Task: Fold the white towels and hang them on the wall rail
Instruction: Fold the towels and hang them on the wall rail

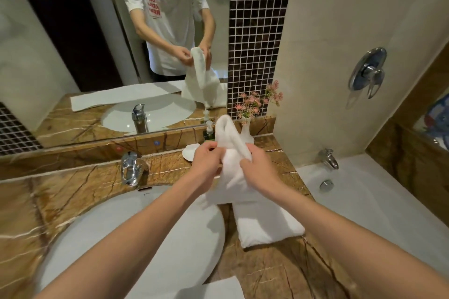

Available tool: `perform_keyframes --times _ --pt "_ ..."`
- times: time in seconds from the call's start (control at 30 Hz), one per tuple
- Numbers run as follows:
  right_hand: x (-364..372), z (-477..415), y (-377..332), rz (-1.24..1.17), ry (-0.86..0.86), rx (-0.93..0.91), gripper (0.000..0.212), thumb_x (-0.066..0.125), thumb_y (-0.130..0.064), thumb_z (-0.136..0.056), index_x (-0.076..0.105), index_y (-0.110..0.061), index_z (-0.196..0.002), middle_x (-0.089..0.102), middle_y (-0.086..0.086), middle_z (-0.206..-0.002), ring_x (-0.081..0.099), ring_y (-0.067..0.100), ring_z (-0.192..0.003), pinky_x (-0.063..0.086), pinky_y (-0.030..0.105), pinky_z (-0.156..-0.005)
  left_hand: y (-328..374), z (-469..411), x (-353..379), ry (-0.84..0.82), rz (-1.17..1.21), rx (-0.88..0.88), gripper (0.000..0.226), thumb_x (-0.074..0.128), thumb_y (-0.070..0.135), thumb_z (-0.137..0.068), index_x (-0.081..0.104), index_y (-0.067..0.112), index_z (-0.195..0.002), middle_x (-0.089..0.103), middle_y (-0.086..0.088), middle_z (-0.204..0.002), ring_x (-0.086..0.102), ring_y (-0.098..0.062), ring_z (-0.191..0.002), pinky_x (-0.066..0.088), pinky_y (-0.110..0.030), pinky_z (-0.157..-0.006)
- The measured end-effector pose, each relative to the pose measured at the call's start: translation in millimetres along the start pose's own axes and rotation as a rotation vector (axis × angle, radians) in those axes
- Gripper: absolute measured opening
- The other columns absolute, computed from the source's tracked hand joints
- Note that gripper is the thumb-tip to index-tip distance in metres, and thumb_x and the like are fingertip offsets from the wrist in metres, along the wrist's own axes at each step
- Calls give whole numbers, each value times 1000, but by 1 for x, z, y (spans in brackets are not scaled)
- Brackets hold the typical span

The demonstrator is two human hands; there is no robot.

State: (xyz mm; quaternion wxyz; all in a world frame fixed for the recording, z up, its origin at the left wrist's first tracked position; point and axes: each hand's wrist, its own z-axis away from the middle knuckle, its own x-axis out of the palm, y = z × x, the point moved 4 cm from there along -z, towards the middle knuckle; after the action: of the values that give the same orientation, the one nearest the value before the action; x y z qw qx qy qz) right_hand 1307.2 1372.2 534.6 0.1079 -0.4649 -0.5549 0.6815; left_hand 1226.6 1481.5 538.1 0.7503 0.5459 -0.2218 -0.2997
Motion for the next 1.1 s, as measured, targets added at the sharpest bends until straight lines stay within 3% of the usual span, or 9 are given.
perform_keyframes --times 0.1,0.2,0.37,0.57,0.77,0.87,0.97,1.03,1.1 --pt "-3 -12 -20 80 29 -49 25 38 2 -84 59 -10 -79 60 5 -76 53 23 -68 39 30 -52 25 11 -18 63 -76 89 17 50 5 -87 60 4 -101 61 -15 -91 56 -20 -75 47 -33 -61" --pt "-8 -22 -38 156 32 -64 27 38 4 -86 61 -5 -73 63 10 -75 56 26 -71 42 31 -57 45 21 -33 62 -148 128 31 53 2 -84 54 4 -114 60 -16 -102 61 -24 -82 52 -36 -63" --pt "16 -27 -71 192 -126 -151 20 50 -13 -79 57 -6 -62 58 5 -64 47 14 -63 33 28 -53 61 39 -43 -107 -86 -10 83 59 -5 -80 12 16 -145 51 -11 -110 67 -30 -81 59 -40 -61" --pt "58 -16 -85 -89 -223 -53 23 76 -21 -76 62 -13 -60 60 -6 -58 52 8 -60 44 26 -58 56 52 -78 -140 21 -127 23 61 13 -88 64 -5 -102 64 -14 -68 59 -23 -54 54 -31 -54" --pt "86 15 -104 -306 -196 154 24 75 -4 -75 60 -10 -93 66 8 -85 64 21 -79 56 35 -71 40 65 -121 -50 96 -17 8 52 -1 -85 56 4 -81 62 -13 -60 60 -24 -51 54 -35 -58" --pt "92 35 -121 -361 -288 134 9 58 -12 -85 59 -12 -76 61 2 -77 58 18 -72 48 24 -61 32 77 -140 -52 183 27 6 55 2 -85 52 7 -86 67 -18 -74 68 -32 -66 55 -41 -69" --pt "103 60 -136 -189 -513 46 43 64 -51 -83 59 -12 -101 63 6 -97 59 18 -88 43 31 -78 28 92 -154 -96 243 45 8 57 4 -86 50 4 -89 62 -22 -79 63 -29 -61 51 -33 -55" --pt "104 74 -142 -83 -502 3 48 78 -37 -74 52 -15 -107 61 5 -99 57 15 -89 45 36 -80 29 104 -163 -149 298 22 3 50 6 -90 51 4 -90 60 -30 -90 58 -26 -59 47 -27 -45" --pt "103 81 -147 -50 -434 -49 42 80 -13 -71 53 -15 -103 63 6 -94 59 15 -86 49 40 -84 31 117 -170 -318 364 -44 17 44 10 -91 51 2 -104 61 -32 -110 64 -29 -71 55 -33 -56"
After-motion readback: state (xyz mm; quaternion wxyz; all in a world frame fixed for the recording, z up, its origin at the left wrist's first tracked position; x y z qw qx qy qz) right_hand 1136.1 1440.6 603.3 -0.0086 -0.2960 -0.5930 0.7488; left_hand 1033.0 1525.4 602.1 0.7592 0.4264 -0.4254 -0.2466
